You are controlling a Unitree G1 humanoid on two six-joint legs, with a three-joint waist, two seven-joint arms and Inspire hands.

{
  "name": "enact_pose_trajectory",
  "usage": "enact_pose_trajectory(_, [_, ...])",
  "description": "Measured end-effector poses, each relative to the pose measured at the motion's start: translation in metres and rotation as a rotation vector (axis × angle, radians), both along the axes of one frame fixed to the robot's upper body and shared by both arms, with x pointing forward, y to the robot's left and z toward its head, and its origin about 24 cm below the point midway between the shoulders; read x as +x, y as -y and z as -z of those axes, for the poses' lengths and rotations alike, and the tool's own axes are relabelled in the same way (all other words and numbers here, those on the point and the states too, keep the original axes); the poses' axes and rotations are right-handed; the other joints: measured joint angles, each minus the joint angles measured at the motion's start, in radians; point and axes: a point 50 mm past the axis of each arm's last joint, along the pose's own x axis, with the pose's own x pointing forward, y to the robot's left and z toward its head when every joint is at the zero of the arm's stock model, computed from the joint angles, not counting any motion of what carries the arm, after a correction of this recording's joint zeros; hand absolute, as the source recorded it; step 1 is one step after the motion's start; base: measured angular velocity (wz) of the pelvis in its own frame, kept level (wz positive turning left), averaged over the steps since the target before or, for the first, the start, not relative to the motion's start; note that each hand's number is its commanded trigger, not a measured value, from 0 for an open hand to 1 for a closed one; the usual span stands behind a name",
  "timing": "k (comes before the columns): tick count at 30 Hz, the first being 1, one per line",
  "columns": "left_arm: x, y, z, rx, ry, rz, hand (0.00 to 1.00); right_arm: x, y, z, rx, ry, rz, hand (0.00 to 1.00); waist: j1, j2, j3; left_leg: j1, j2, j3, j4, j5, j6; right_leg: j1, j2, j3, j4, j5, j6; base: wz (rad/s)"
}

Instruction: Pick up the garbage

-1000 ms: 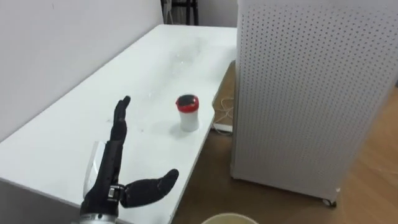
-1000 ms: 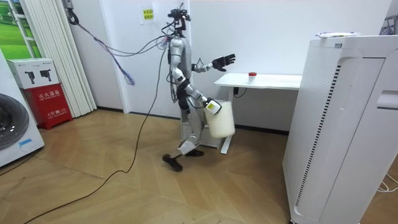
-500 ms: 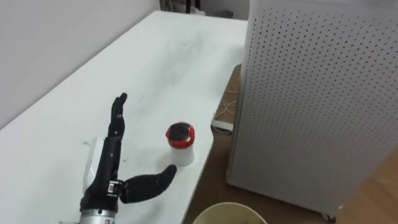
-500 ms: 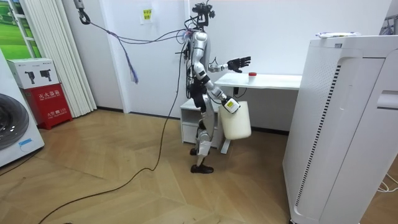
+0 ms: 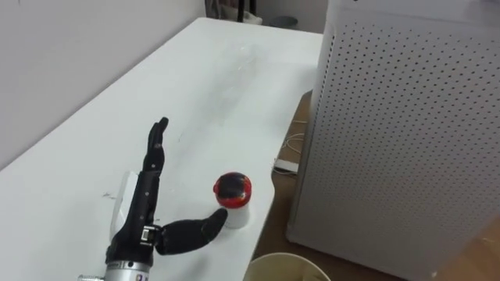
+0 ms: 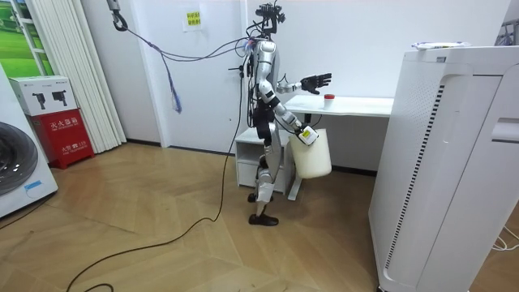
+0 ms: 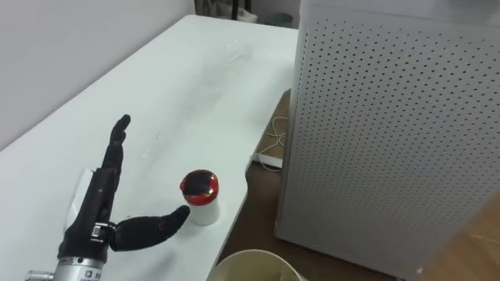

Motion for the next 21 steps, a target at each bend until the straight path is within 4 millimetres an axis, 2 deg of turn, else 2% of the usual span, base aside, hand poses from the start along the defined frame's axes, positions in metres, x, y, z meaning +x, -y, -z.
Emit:
enact_pose_trajectory(11, [-0.003,0.004,0.004,-0.010,-0.036,0.045,0.00,0.002,-0.001,-0.002,0.004,0.011,-0.005,1.00,-0.005,0.002,0.0027,0.020,-0.002,0.025,-0.031,0.000,0.000,-0.003,0.003,0.000,0.001,0.002,-0.003,-0.08])
enact_pose_trajectory(14, [-0.002,0.003,0.006,-0.035,-0.053,0.042,0.00,0.005,-0.003,-0.005,0.008,0.030,-0.014,1.00,-0.019,0.002,0.0029,0.021,0.000,0.025,-0.032,0.000,0.000,-0.002,0.005,0.001,-0.001,0.002,-0.003,0.00])
enact_pose_trajectory(18, [-0.004,0.004,0.021,-0.087,-0.133,0.051,0.00,0.004,-0.004,-0.005,0.011,0.029,-0.020,1.00,-0.026,0.001,0.0037,0.024,0.001,0.027,-0.034,0.000,0.000,0.003,0.006,0.005,-0.013,0.003,-0.004,-0.06])
enact_pose_trajectory(21, [-0.005,0.002,0.029,-0.105,-0.182,0.054,0.00,0.003,-0.006,-0.004,0.008,0.027,-0.036,1.00,-0.033,-0.005,0.0078,0.033,0.002,0.028,-0.044,0.001,-0.001,0.009,0.009,0.006,-0.019,0.003,-0.005,-0.03])
